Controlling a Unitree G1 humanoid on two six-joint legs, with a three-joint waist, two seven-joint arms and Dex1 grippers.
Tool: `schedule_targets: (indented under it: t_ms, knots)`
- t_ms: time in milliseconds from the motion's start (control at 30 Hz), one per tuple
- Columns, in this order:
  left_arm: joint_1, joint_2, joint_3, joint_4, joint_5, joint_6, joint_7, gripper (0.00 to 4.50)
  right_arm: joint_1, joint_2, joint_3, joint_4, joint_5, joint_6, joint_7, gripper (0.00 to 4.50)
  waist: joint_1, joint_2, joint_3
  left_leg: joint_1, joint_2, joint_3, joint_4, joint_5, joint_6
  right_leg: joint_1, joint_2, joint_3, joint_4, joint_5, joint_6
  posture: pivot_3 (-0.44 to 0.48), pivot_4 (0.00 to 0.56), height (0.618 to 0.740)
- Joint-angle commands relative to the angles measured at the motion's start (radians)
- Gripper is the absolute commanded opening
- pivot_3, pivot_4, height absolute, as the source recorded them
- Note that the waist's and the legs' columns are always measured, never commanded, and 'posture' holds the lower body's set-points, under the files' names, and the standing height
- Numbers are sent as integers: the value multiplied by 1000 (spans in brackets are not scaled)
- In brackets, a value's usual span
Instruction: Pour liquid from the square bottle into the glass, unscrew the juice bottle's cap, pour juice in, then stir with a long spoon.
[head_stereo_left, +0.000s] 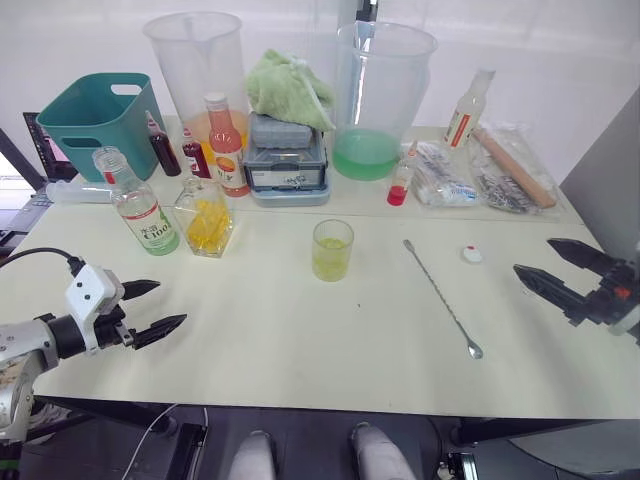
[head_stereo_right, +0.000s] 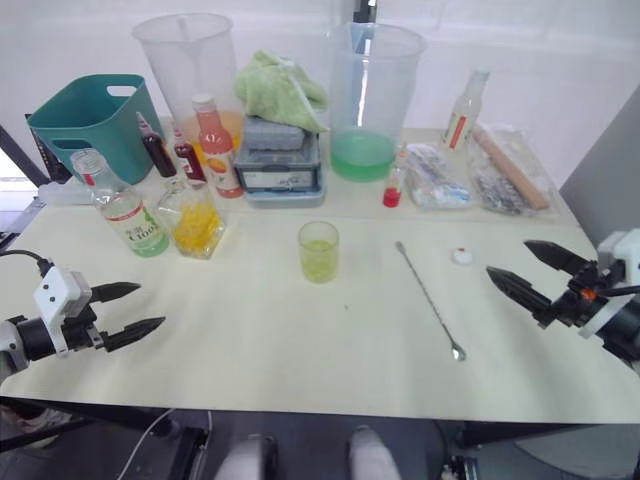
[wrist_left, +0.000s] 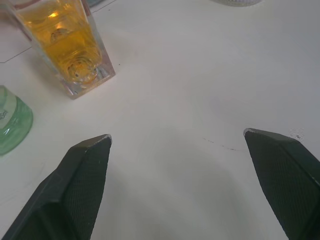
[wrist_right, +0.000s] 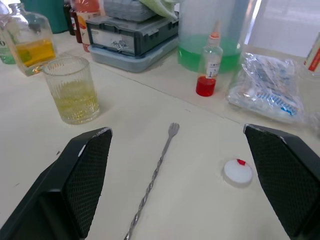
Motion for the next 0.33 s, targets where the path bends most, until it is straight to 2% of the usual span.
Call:
schedule_targets:
  t_ms: [33, 333]
  knots:
    - [2, -2, 30, 41, 6, -45, 7, 4500, 38, 9, -34, 26, 1, -85, 6, 4466, 0, 0, 0, 1, 0, 0, 0, 0, 0, 1, 0, 0, 0, 0, 0, 0, 150, 698]
    - [-16, -17, 21, 108, 9, -87, 17, 4500, 104, 10, 1, 101, -8, -183, 10, 4466, -1, 0, 0, 1, 0, 0, 0, 0, 0, 1, 0, 0, 0, -1, 0, 0, 150, 698]
